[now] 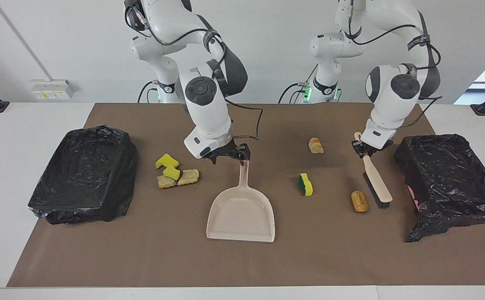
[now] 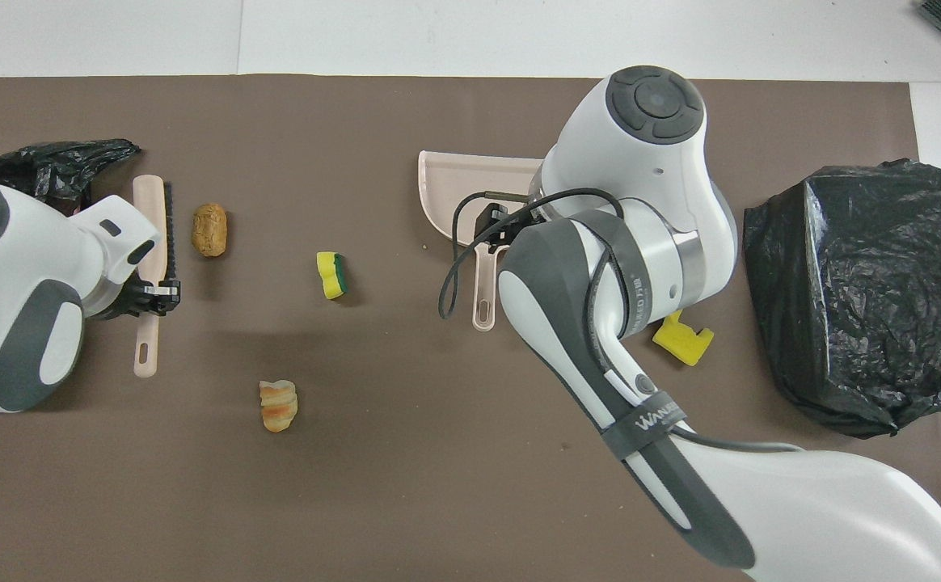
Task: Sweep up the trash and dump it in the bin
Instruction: 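Lift the brush with the left gripper while the right gripper grasps the dustpan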
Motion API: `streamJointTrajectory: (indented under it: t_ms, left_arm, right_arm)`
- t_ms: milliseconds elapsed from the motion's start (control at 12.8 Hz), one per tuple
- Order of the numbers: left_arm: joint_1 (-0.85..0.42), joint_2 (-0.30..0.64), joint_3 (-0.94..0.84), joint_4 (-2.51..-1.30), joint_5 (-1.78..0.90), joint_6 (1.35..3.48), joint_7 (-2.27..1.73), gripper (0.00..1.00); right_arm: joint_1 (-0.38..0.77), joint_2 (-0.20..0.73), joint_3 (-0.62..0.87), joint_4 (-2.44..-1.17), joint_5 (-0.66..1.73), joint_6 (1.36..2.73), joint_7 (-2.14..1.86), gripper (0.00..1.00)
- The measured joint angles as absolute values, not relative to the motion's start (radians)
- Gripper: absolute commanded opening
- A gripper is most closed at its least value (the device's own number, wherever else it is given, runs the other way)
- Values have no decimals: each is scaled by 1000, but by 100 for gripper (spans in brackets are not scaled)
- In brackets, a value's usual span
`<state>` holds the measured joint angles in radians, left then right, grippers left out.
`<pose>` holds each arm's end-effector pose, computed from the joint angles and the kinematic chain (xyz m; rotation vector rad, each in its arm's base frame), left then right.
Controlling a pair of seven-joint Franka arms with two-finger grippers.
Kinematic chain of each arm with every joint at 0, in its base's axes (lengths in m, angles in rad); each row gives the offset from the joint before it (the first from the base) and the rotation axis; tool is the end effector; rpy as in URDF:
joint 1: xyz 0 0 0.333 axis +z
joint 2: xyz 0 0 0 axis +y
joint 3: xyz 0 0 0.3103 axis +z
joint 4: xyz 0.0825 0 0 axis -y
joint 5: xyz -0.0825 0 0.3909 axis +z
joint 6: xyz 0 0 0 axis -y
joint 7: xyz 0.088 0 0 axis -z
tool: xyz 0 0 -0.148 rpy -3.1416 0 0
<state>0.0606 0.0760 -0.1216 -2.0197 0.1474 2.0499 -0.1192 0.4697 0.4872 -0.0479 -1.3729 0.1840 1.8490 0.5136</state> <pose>0.5668 -0.0208 0.3608 -3.0176 0.0191 0.0512 0.6305 0.3123 0.3889 -2.9992 0.2071 0.1187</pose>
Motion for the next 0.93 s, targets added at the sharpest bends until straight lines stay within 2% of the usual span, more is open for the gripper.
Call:
streamJointTrajectory:
  t_ms: [234, 467, 701, 935]
  left_arm:
    - [121, 155, -122, -1966, 179, 2085, 7, 0]
    - [122, 203, -138, -1963, 181, 2093, 83, 0]
    - [108, 206, -157, -1975, 181, 2086, 157, 0]
    - [39, 203, -165, -1990, 156, 2067, 161, 0]
  right_arm:
    - [524, 555, -48, -1390, 184, 1961, 514, 100]
    - [544, 573, -48, -1447, 184, 2027, 513, 100]
    - [543, 572, -50, -1473, 184, 2033, 512, 100]
    - [548, 567, -49, -1474, 184, 2007, 512, 100]
